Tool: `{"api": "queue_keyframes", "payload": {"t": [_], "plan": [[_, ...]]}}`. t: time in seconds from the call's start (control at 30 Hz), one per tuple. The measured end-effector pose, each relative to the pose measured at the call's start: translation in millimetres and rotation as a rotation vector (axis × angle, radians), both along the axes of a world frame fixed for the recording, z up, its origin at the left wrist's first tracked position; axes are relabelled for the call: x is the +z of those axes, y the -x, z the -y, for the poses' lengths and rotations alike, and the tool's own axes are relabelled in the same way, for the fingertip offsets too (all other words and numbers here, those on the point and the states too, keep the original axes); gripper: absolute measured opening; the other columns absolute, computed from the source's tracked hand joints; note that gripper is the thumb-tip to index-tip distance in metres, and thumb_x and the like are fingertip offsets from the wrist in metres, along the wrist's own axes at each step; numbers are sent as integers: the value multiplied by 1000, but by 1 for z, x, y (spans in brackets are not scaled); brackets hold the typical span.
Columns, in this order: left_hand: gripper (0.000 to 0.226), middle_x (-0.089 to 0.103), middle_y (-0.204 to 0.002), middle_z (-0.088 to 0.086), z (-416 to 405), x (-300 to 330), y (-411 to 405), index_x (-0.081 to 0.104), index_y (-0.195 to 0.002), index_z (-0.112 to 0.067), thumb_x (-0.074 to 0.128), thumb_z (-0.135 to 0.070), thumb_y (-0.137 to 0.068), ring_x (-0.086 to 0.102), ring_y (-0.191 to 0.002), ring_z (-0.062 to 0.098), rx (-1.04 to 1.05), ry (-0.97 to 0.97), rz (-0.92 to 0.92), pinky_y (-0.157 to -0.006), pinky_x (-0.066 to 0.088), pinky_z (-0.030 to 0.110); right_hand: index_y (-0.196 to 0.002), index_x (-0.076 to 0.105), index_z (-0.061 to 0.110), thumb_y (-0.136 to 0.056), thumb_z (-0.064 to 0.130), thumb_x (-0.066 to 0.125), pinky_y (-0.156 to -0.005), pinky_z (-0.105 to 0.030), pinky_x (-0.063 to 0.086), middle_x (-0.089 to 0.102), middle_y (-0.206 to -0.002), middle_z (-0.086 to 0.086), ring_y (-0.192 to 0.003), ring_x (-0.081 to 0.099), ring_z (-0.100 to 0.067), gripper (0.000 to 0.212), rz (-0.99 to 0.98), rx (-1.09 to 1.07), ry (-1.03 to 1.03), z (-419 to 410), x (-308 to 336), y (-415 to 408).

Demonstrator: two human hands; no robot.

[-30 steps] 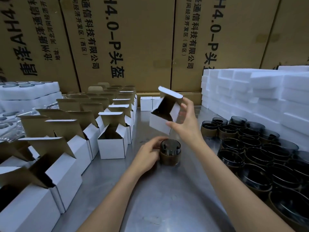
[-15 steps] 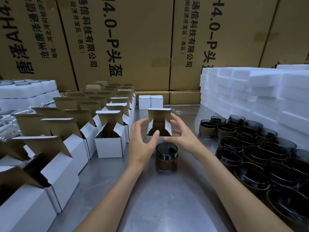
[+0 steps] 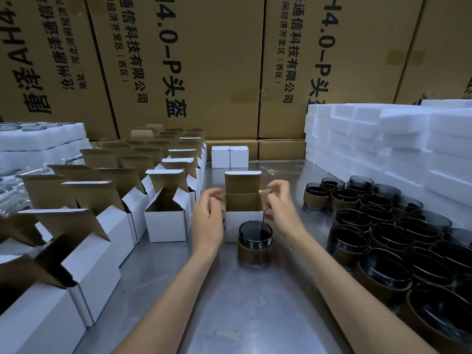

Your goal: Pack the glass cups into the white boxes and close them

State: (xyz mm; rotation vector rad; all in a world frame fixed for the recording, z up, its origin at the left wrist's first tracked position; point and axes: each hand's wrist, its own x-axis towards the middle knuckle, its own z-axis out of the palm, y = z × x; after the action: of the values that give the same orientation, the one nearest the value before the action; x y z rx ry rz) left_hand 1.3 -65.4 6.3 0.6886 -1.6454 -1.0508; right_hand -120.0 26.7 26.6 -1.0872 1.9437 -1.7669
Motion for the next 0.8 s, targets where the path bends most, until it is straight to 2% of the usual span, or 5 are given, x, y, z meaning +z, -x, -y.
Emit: {"api": "queue_keyframes", "payload": {"t": [0.1,0.27,0.53,0.7,0.8], "plan": [[29,60,-102,-14,3,-4,-1,57,-91,-36,33,-24,-101,56,-96,8,-37,-45,31,-85,55,47,-98,56,36,-90,21,35,-84,-28,39,56,-103,14,-104,50,-12,27,-89,41,-8,-1,2,0],[28,60,-96,-22,1,-5,-1,57,-82,-40,29,-41,-86,58,-92,9,-41,-74,29,-84,55,48,-133,52,37,-90,25,38,-108,-35,33,48,-142,14,-133,38,-10,47,-255,-37,-149,-2,8,5],[29,59,-93,-20,2,-7,-1,57,-86,-35,28,-39,-88,58,-94,10,-39,-46,35,-82,56,44,-117,61,41,-89,36,40,-76,-33,36,61,-125,9,-112,55,-23,36,-599,-237,-471,1,29,0],[28,58,-93,-22,2,-9,-2,56,-86,-35,30,-32,-97,56,-96,9,-37,-23,43,-83,55,38,-116,63,34,-91,35,39,-74,-32,38,60,-123,4,-107,55,-23,34,-686,-245,-508,5,32,-2],[31,58,-93,-22,0,-7,-2,57,-88,-32,27,-41,-88,57,-97,9,-51,-25,28,-83,53,35,-123,59,36,-94,35,37,-88,-36,43,52,-131,1,-116,51,-24,36,-605,-147,-506,1,29,6]]}}
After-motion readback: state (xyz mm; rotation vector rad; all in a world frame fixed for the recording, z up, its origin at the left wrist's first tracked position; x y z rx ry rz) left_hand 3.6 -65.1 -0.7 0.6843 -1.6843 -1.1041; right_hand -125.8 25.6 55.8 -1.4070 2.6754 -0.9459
